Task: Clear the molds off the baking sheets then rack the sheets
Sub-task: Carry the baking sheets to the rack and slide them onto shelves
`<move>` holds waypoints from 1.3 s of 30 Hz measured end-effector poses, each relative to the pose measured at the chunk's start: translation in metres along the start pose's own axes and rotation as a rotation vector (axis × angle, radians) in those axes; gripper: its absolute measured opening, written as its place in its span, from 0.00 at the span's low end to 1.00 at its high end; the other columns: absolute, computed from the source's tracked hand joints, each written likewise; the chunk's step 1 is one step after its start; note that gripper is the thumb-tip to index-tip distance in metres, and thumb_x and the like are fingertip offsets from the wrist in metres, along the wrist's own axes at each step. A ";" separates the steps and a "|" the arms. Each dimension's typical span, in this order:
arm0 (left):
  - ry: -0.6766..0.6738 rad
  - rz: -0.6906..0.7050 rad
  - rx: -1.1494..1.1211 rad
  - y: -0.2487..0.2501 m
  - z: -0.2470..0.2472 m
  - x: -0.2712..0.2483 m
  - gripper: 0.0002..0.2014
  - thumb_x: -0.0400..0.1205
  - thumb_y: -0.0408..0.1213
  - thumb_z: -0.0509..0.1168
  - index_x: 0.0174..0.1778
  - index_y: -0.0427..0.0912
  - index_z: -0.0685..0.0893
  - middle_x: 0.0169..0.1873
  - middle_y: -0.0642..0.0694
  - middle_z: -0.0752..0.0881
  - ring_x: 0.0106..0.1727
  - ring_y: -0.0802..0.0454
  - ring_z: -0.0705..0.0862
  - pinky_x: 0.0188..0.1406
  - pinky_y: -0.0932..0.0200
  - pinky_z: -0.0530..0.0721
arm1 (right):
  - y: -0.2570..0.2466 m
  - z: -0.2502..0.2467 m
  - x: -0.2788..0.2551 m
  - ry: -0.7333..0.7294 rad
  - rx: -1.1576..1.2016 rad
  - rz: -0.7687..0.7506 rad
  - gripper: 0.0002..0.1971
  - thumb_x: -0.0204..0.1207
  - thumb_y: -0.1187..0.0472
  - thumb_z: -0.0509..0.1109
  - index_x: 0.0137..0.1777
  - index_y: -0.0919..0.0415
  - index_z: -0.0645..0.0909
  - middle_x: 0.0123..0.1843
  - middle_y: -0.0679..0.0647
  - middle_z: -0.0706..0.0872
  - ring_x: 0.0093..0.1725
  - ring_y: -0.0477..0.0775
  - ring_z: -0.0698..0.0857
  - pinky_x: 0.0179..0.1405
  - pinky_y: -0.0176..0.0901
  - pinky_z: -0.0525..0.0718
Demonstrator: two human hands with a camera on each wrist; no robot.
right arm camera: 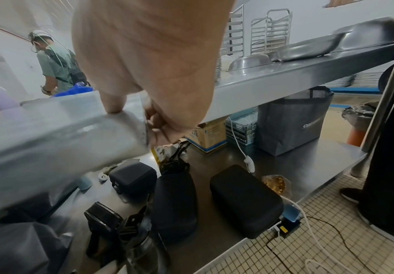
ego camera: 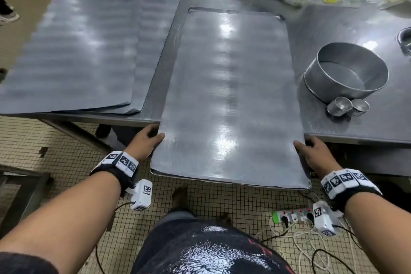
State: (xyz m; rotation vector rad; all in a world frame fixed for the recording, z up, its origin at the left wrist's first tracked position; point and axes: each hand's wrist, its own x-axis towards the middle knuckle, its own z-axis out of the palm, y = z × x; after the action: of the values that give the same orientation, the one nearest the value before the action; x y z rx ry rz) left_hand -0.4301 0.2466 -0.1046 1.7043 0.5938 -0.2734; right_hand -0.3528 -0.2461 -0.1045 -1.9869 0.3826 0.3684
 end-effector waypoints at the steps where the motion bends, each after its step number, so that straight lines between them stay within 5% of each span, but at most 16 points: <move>1: -0.035 -0.013 -0.004 -0.001 -0.002 -0.004 0.15 0.84 0.35 0.70 0.65 0.53 0.80 0.62 0.37 0.88 0.61 0.37 0.88 0.67 0.32 0.83 | 0.002 -0.003 -0.002 -0.018 0.005 0.003 0.17 0.82 0.59 0.72 0.68 0.61 0.79 0.49 0.57 0.89 0.42 0.55 0.88 0.42 0.47 0.84; 4: -0.118 -0.050 0.026 -0.009 -0.009 -0.013 0.18 0.81 0.41 0.74 0.65 0.62 0.80 0.64 0.41 0.87 0.64 0.41 0.88 0.66 0.33 0.83 | 0.006 -0.008 -0.011 -0.068 0.032 0.031 0.15 0.82 0.63 0.72 0.66 0.60 0.77 0.50 0.59 0.90 0.39 0.52 0.90 0.34 0.43 0.85; 6: -0.111 -0.062 0.050 -0.015 -0.013 -0.010 0.22 0.74 0.48 0.76 0.64 0.65 0.82 0.64 0.44 0.88 0.64 0.42 0.88 0.66 0.33 0.83 | 0.008 -0.009 -0.010 -0.075 0.031 0.045 0.14 0.80 0.66 0.72 0.65 0.62 0.78 0.55 0.62 0.89 0.44 0.54 0.91 0.41 0.46 0.85; 10: 0.044 0.007 0.043 0.004 0.006 -0.006 0.12 0.85 0.39 0.69 0.63 0.49 0.81 0.54 0.45 0.89 0.54 0.46 0.89 0.61 0.42 0.86 | 0.000 -0.002 -0.006 -0.022 0.046 0.045 0.12 0.80 0.66 0.71 0.62 0.64 0.80 0.56 0.61 0.88 0.51 0.57 0.88 0.45 0.46 0.82; 14: 0.229 0.078 0.177 0.012 0.023 0.006 0.11 0.88 0.45 0.63 0.60 0.42 0.82 0.53 0.43 0.86 0.57 0.43 0.84 0.60 0.51 0.78 | -0.009 0.011 -0.009 0.082 0.086 0.034 0.11 0.85 0.54 0.67 0.61 0.59 0.82 0.51 0.54 0.89 0.46 0.48 0.86 0.41 0.36 0.80; 18: 0.280 0.093 0.247 0.010 0.031 0.008 0.10 0.89 0.46 0.60 0.56 0.43 0.78 0.51 0.43 0.84 0.54 0.43 0.82 0.56 0.54 0.73 | -0.001 0.015 -0.001 0.137 -0.067 0.003 0.24 0.83 0.42 0.63 0.71 0.57 0.79 0.65 0.55 0.86 0.65 0.56 0.83 0.67 0.52 0.78; 20: 0.287 0.104 0.275 0.009 0.034 0.005 0.11 0.89 0.47 0.59 0.57 0.43 0.77 0.50 0.42 0.84 0.52 0.43 0.81 0.54 0.53 0.72 | -0.002 0.019 -0.002 0.152 -0.083 -0.004 0.24 0.85 0.44 0.61 0.72 0.59 0.78 0.67 0.55 0.85 0.67 0.57 0.81 0.68 0.52 0.76; 28: 0.264 0.078 0.205 0.007 0.037 0.006 0.16 0.87 0.51 0.63 0.62 0.42 0.75 0.55 0.44 0.84 0.57 0.45 0.82 0.57 0.52 0.76 | -0.003 0.021 -0.003 0.165 -0.078 -0.034 0.19 0.86 0.47 0.61 0.68 0.59 0.79 0.61 0.54 0.86 0.61 0.56 0.83 0.64 0.53 0.78; 31: 0.236 0.111 0.185 0.014 0.032 0.003 0.15 0.87 0.47 0.65 0.64 0.42 0.78 0.56 0.44 0.85 0.58 0.47 0.83 0.58 0.54 0.76 | -0.010 0.013 -0.004 0.137 -0.054 -0.056 0.09 0.86 0.57 0.64 0.53 0.59 0.83 0.49 0.53 0.87 0.51 0.54 0.83 0.53 0.46 0.76; 34: 0.224 0.128 0.162 0.020 0.026 -0.002 0.08 0.88 0.42 0.64 0.62 0.49 0.77 0.53 0.51 0.85 0.53 0.55 0.83 0.57 0.57 0.75 | -0.017 0.010 -0.005 0.143 -0.045 -0.084 0.14 0.84 0.63 0.64 0.35 0.55 0.77 0.34 0.51 0.80 0.37 0.52 0.75 0.39 0.47 0.73; 39: 0.179 0.111 0.098 0.019 0.027 -0.012 0.12 0.87 0.43 0.65 0.65 0.48 0.77 0.52 0.53 0.87 0.53 0.59 0.86 0.45 0.65 0.81 | -0.005 0.014 -0.008 0.133 -0.034 -0.086 0.12 0.82 0.50 0.66 0.48 0.59 0.83 0.44 0.53 0.87 0.43 0.52 0.81 0.50 0.53 0.81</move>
State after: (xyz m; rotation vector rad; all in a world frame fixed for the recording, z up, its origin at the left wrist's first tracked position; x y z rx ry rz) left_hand -0.4266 0.2157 -0.0885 1.8623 0.6226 -0.0714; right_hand -0.3587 -0.2306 -0.1028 -2.0603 0.3759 0.1900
